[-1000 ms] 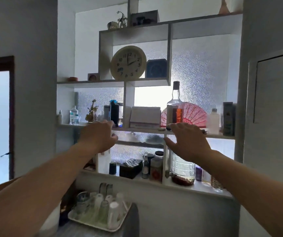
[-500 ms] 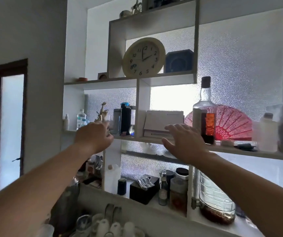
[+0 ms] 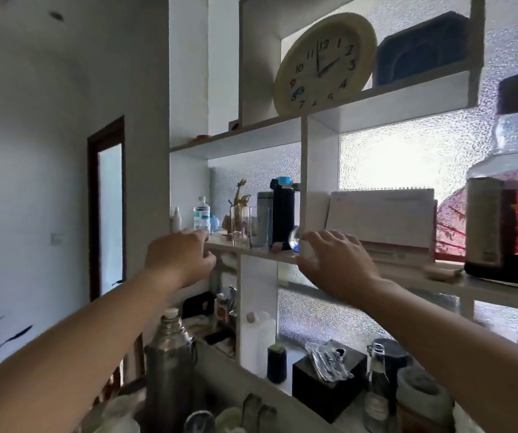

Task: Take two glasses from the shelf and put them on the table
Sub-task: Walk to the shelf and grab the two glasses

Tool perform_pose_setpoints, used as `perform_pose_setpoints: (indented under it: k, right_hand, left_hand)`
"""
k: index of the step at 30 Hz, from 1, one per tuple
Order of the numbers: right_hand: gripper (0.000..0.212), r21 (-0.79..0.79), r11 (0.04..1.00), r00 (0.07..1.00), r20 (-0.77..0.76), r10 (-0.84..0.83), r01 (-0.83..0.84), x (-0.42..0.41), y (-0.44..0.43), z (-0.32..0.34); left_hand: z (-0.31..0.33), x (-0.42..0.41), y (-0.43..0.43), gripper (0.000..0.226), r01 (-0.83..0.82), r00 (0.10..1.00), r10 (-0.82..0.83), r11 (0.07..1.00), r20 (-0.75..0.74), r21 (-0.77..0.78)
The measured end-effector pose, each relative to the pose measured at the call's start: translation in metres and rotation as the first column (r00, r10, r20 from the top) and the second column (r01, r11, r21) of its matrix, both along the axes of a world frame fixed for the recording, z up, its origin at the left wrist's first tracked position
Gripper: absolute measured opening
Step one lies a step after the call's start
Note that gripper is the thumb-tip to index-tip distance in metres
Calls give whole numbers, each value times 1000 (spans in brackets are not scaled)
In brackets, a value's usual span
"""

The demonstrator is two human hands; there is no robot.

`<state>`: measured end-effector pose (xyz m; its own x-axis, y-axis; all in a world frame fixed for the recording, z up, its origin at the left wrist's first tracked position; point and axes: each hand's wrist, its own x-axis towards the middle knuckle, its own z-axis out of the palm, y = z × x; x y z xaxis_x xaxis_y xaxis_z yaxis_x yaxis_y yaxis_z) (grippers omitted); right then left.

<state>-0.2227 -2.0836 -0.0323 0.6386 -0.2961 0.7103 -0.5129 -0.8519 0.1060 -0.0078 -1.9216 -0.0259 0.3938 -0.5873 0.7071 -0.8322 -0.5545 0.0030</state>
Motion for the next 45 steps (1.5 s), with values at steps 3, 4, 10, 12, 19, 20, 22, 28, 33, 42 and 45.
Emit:
perform_pose_setpoints:
  k: [3,4,10,12,19,20,22,28,33,42,45]
  right_hand:
    - [44,9,998,998,17,68,-69,28,-33,5]
    - [43,11,996,996,23,89,-89,37,-43,7]
    - [47,89,973,977,52,208,-212,81,-91,7]
    - [47,84,970,973,60,224,-229,95,-101,4]
    - [49,114,956,962,73,264,-271,142,-126,2]
    - [50,113,957,963,76,259,-266,148,-128,3]
    - [50,111,962,967,78,242,-250,160,-131,5]
    - [49,74,979,979,86,183,-189,190,-141,11]
    - [52,93,989,988,119,102,-113,212,-149,19]
    - [57,127,992,997,78,-16,6,240,-170,37]
    - [58,163,987,997,81,-19,6,246,-176,40]
  left_hand:
    - [0,17,-24,40,-65,998,65,998,14,-3]
    - [0,21,-31,41,-84,996,84,996,9,-8]
    - [2,40,-65,40,-165,986,164,986,-36,-37]
    - [1,47,-74,48,-186,981,182,982,-65,-47]
    - [0,71,-107,39,-173,981,170,984,-91,-32]
    - [1,75,-112,39,-168,982,165,985,-88,-28]
    - [5,86,-122,40,-154,986,151,987,-75,-35]
    - [18,127,-140,42,-98,991,91,993,-97,-71]
    - [28,159,-157,40,-35,994,27,996,-102,-83]
    - [31,198,-204,44,80,959,-127,979,-253,-187]
    - [29,207,-221,53,113,916,-186,970,-356,-216]
